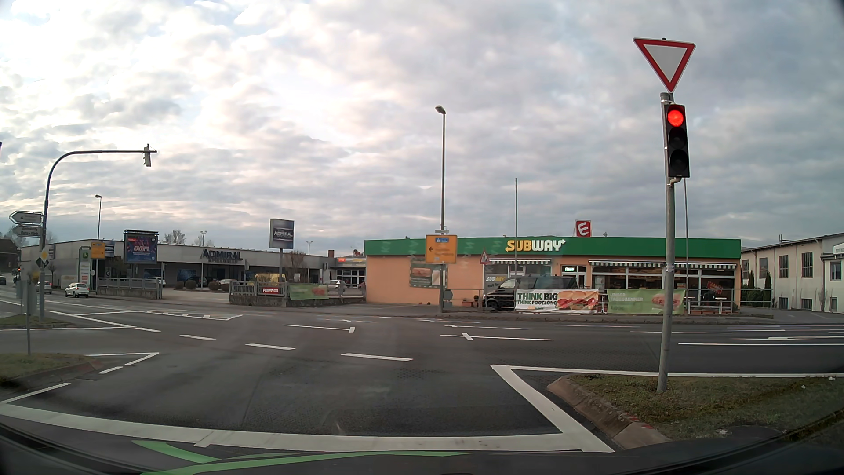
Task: Follow the waypoints while adhering to traffic rules and regulations
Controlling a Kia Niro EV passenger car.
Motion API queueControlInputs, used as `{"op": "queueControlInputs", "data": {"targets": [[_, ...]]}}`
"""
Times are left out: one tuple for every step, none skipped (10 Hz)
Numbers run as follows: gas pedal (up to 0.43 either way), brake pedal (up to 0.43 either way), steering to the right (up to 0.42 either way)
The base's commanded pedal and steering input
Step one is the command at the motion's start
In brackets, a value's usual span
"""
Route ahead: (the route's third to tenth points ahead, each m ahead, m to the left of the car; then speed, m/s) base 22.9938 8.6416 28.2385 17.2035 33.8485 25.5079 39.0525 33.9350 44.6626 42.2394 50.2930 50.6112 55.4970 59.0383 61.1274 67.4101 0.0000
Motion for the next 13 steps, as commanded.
{"op": "queueControlInputs", "data": {"targets": [[0.0,0.323,0.043],[0.0,0.323,0.043],[0.0,0.323,0.044],[0.0,0.323,0.043],[0.0,0.323,0.043],[0.0,0.323,0.043],[0.0,0.323,0.044],[0.0,0.323,0.044],[0.0,0.323,0.044],[0.0,0.323,0.044],[0.0,0.323,0.044],[0.0,0.323,0.044],[0.0,0.323,0.044]]}}
